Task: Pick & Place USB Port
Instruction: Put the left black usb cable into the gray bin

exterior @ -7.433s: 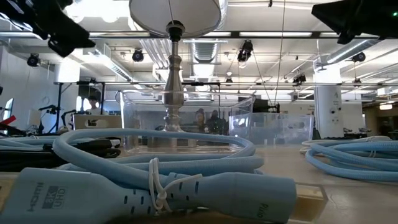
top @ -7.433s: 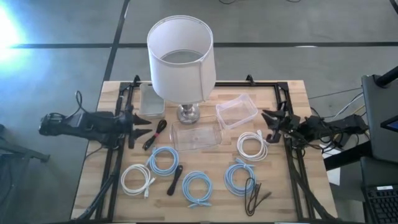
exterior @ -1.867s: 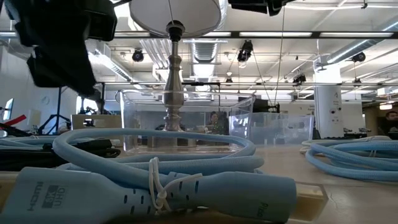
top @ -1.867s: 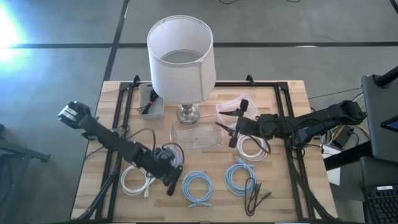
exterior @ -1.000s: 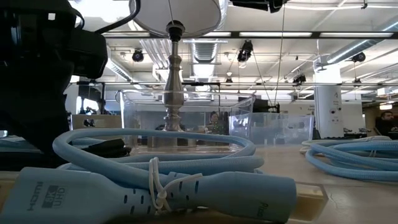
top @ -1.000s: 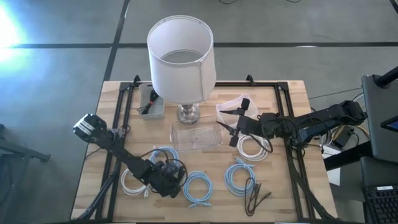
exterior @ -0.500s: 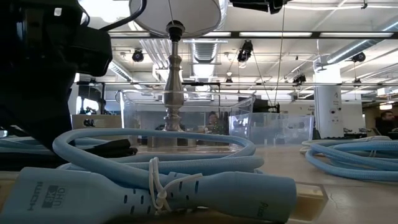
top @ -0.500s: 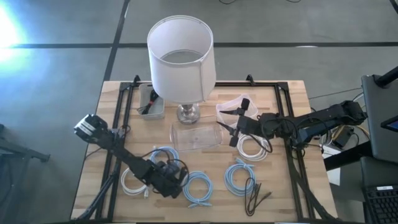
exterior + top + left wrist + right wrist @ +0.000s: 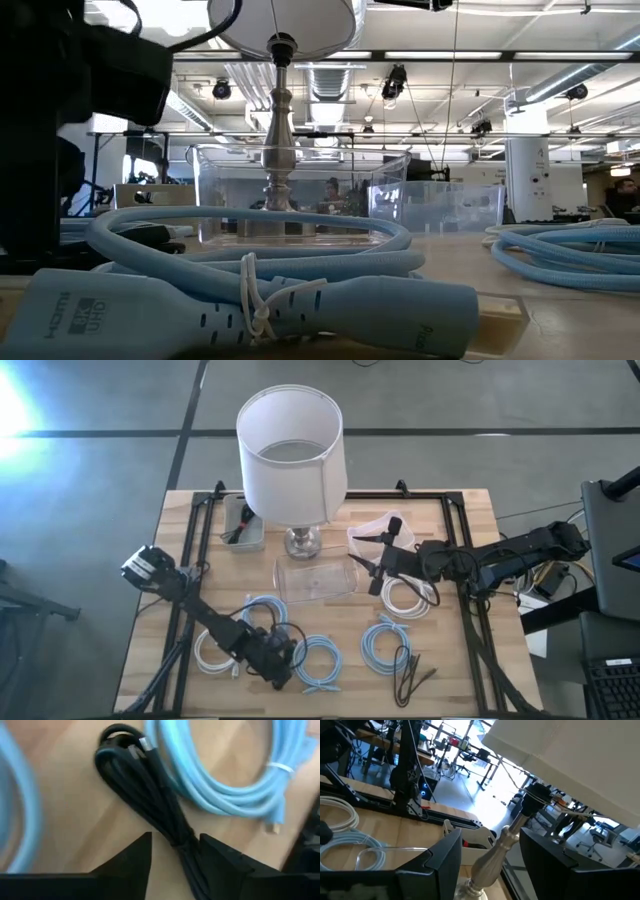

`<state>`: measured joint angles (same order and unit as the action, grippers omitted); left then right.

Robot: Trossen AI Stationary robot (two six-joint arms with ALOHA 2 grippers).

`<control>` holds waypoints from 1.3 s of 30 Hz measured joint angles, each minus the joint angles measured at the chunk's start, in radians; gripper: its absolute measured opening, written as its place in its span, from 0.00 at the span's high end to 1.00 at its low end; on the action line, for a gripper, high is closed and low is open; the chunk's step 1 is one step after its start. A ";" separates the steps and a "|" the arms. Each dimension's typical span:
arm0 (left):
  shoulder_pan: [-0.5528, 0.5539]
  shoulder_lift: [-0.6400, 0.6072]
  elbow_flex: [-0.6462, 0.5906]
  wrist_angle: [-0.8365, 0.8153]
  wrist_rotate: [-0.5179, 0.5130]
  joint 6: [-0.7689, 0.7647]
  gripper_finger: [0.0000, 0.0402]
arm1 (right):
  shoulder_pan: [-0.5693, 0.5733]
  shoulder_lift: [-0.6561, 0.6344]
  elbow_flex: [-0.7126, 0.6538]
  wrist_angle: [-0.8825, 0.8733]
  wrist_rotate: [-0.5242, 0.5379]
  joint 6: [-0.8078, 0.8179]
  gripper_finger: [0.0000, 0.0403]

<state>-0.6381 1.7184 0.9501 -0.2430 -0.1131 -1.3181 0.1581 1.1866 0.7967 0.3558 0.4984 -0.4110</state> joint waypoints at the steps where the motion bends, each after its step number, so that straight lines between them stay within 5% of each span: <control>1: -0.001 0.000 0.003 0.002 0.000 0.003 0.55 | 0.000 0.000 0.000 0.001 0.000 -0.011 0.51; 39: 0.060 -0.003 -0.072 0.015 -0.116 -0.017 0.58 | 0.000 0.000 0.000 0.000 0.000 -0.038 0.51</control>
<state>-0.5784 1.7149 0.8784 -0.2281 -0.2287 -1.3347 0.1581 1.1866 0.7967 0.3561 0.4980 -0.4492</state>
